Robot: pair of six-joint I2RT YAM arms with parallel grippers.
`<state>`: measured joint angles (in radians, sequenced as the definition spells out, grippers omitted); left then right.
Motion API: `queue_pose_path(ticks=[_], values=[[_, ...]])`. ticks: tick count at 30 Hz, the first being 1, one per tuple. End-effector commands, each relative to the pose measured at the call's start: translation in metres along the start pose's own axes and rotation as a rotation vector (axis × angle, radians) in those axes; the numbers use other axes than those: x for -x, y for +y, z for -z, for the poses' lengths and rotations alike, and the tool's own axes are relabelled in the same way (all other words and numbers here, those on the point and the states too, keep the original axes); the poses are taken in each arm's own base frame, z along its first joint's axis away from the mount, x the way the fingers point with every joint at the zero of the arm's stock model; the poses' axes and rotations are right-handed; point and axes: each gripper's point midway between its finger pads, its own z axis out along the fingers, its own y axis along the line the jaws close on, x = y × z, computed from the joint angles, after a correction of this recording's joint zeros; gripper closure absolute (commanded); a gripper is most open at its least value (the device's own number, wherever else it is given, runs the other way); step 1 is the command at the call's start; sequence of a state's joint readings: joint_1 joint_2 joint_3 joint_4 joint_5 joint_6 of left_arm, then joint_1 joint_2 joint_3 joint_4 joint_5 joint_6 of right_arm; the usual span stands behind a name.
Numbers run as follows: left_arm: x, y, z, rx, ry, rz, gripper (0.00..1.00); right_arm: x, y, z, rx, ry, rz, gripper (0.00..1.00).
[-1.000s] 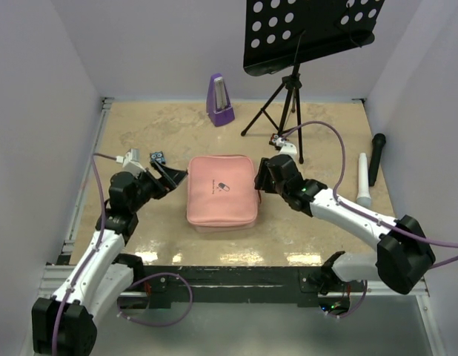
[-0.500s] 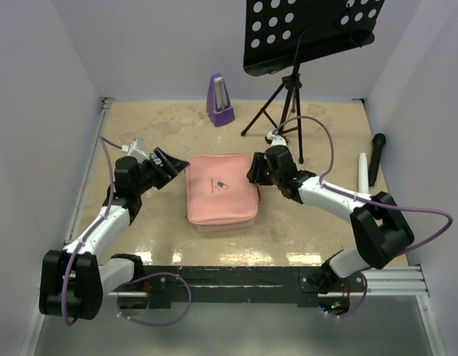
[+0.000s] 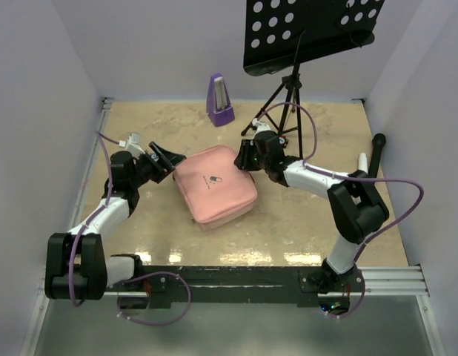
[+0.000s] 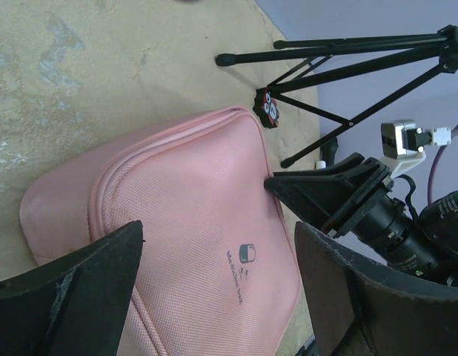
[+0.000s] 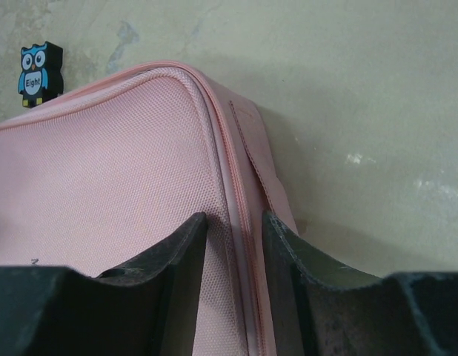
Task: Organize the medicine kit
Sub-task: Adjust the medicine box at the center of the board.
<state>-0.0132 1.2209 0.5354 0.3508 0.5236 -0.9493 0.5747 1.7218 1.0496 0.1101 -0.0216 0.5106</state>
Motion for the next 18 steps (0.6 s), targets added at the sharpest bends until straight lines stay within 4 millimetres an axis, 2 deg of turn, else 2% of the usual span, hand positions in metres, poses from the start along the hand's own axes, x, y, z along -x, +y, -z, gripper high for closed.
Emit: queue_pose_path(ticks=[1,6,8,11,14,16,18], values=[[0.018,-0.019,0.002,-0.05,-0.046,-0.078,0.13,0.018,0.018,-0.016,0.063,-0.009,0.051,0.59],[0.021,-0.017,0.009,-0.022,-0.068,-0.114,0.13,0.033,0.026,-0.021,0.074,-0.019,0.075,0.53],[0.025,-0.019,0.012,-0.015,-0.086,-0.136,0.13,0.049,0.026,-0.011,0.044,-0.068,0.073,0.47],[0.034,-0.011,0.016,0.052,-0.124,-0.173,0.13,0.089,0.032,0.026,0.01,-0.187,0.06,0.42],[0.053,0.006,0.019,0.175,-0.211,-0.178,0.12,0.111,0.045,0.064,0.025,-0.259,0.067,0.39],[0.064,0.01,0.021,0.203,-0.271,-0.194,0.11,0.109,0.053,0.086,0.038,-0.269,0.083,0.39],[0.072,0.011,0.019,0.222,-0.291,-0.204,0.1,0.091,0.057,0.105,0.046,-0.251,0.094,0.41]])
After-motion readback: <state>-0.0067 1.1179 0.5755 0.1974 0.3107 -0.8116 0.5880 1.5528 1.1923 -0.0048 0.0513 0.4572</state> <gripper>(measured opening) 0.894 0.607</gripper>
